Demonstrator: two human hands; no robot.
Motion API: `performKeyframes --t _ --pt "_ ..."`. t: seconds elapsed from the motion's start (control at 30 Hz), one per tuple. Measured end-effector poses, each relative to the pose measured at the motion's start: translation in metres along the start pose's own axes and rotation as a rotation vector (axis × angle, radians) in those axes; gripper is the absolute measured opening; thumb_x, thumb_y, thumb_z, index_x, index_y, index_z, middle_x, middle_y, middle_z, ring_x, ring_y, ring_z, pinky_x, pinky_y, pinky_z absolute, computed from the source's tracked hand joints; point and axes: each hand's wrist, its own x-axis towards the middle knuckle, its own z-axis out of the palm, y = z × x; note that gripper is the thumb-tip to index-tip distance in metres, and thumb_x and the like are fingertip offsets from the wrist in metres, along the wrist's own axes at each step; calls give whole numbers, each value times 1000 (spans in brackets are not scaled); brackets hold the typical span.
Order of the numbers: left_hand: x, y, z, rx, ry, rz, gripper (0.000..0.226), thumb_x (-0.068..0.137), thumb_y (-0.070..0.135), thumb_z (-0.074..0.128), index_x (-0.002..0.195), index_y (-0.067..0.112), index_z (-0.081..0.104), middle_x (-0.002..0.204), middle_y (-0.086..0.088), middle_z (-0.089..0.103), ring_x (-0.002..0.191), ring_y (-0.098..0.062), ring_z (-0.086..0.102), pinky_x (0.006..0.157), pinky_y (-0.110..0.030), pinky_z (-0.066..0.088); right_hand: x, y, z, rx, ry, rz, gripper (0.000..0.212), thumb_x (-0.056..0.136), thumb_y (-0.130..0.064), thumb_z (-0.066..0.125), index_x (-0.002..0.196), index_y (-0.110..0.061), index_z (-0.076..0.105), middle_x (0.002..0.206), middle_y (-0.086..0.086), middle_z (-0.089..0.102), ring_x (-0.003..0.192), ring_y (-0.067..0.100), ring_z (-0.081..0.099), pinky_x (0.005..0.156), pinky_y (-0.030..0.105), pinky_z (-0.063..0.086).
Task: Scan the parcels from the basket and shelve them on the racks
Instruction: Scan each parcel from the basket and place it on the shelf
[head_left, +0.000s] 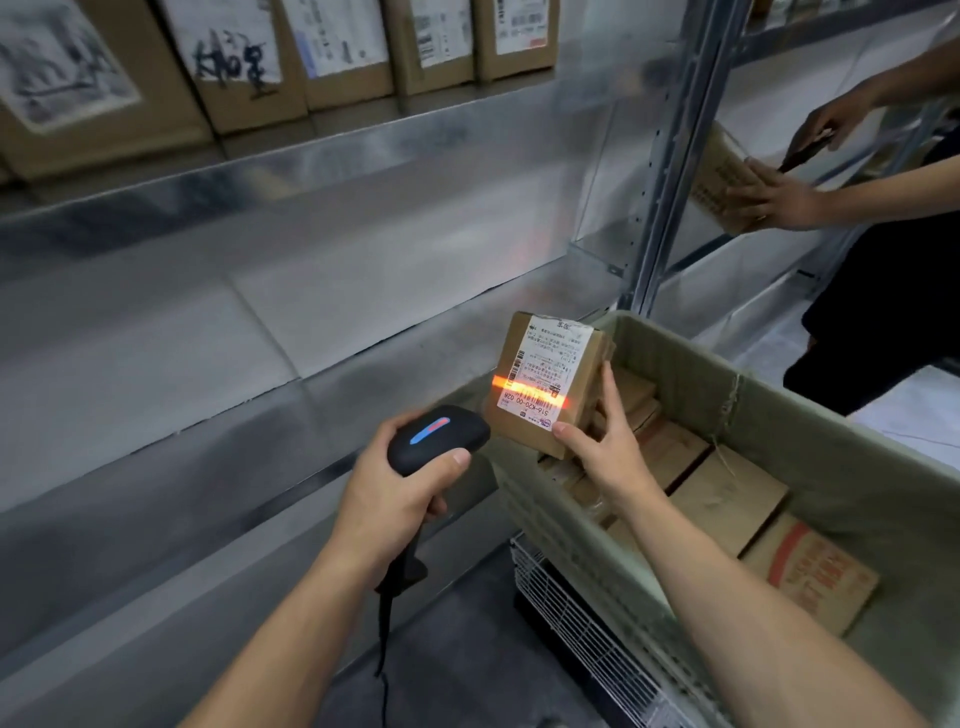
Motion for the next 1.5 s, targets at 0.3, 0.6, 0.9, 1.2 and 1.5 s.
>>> performKeyframes --t 0.3,0.6,0.9,1.2,1.5 --pt "-70 -20 -86 -58 -11 5 55 66 32 81 118 28 63 75 2 68 56 -20 58 56 -30 51 -65 -13 61 -27 -2 -30 100 89 -22 75 154 -58 8 159 -9 36 144 17 36 120 50 32" --pt "-135 -50 -174 -70 97 -26 59 64 34 80 120 28 62 76 -1 69 56 -21 58 57 -33 52 -131 -17 145 -6 -92 -41 101 85 -25 79 152 -60 11 158 -11 38 143 16 39 118 55 34" --pt "-177 -63 -251 -118 353 -37 64 55 42 82 115 29 62 74 -3 69 55 -21 58 52 -31 50 -147 -39 239 -50 -304 -109 100 88 -18 78 158 -47 11 151 -11 46 137 12 43 116 40 37" --pt "-193 -66 -307 -144 628 -42 75 50 51 78 120 28 61 72 -4 70 55 -23 59 57 -35 50 -130 -61 337 4 -586 -155 95 90 -14 75 158 -44 15 125 -42 48 129 5 51 106 32 45" --pt "-197 -64 -332 -194 895 -40 68 52 48 80 115 33 60 69 -4 69 54 -22 59 55 -34 49 -107 -83 412 47 -889 -229 94 92 -3 70 158 -36 13 117 -52 53 113 -22 52 88 7 48"
